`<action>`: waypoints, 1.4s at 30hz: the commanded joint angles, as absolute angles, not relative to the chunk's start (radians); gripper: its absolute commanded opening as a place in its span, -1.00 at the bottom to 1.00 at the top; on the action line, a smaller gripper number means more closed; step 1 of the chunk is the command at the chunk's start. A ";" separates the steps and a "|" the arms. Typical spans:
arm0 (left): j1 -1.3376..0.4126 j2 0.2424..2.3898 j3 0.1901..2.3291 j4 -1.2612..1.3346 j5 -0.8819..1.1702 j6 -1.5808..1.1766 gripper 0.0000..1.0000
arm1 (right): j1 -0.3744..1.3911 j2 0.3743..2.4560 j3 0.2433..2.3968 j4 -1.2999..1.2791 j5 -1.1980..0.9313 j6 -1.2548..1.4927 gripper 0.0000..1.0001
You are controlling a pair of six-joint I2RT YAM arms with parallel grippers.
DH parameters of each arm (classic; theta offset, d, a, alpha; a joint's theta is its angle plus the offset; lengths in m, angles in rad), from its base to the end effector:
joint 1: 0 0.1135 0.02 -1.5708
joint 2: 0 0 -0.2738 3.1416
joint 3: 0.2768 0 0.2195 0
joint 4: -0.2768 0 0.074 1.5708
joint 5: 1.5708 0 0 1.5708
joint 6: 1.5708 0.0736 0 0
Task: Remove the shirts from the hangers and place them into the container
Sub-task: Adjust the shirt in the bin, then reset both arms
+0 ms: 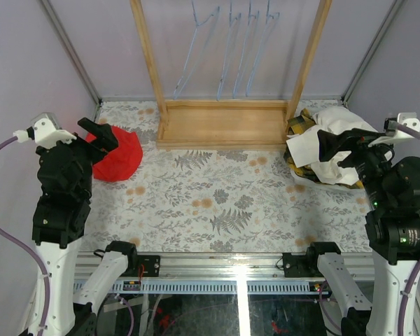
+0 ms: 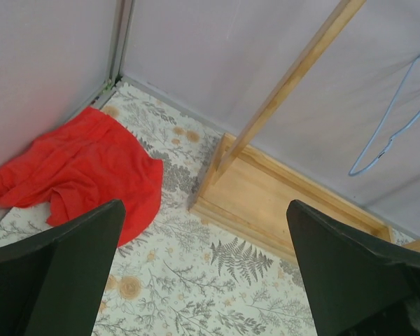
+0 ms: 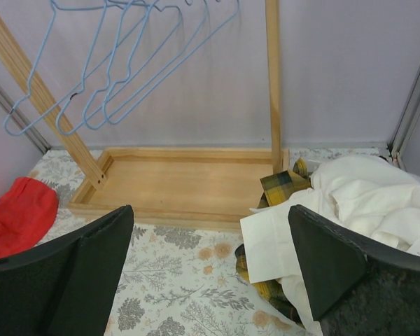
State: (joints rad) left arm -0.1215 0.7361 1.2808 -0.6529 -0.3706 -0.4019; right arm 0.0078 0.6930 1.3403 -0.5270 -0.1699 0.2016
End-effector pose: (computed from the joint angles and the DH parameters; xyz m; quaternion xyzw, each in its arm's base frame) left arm 0.1108 0.0133 0.4426 -0.2241 0.7072 -0.0374 0.6695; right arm 0.0870 0.0131 0.4812 0.0008 0.6640 0.1339 0.7357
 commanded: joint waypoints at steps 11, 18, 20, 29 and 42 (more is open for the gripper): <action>-0.115 0.695 1.299 -0.655 -0.399 -0.343 1.00 | 0.005 0.715 1.386 -0.533 -0.262 0.224 0.98; -0.115 0.677 1.255 -0.636 -0.399 -0.318 1.00 | 0.005 0.763 1.378 -0.583 -0.264 0.251 0.98; -0.115 0.677 1.242 -0.634 -0.395 -0.311 1.00 | 0.005 0.783 1.377 -0.615 -0.217 0.257 0.98; -0.115 0.644 1.190 -0.626 -0.352 -0.319 1.00 | 0.005 1.106 1.319 -0.744 0.262 0.223 0.98; -0.115 0.623 1.138 -0.631 -0.314 -0.314 1.00 | -0.136 1.614 1.325 -0.612 0.336 0.263 0.99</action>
State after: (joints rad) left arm -0.1211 0.6273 1.1511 -0.6521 -0.3435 -0.3305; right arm -0.1150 1.5078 1.3262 -0.6640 0.3363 0.2451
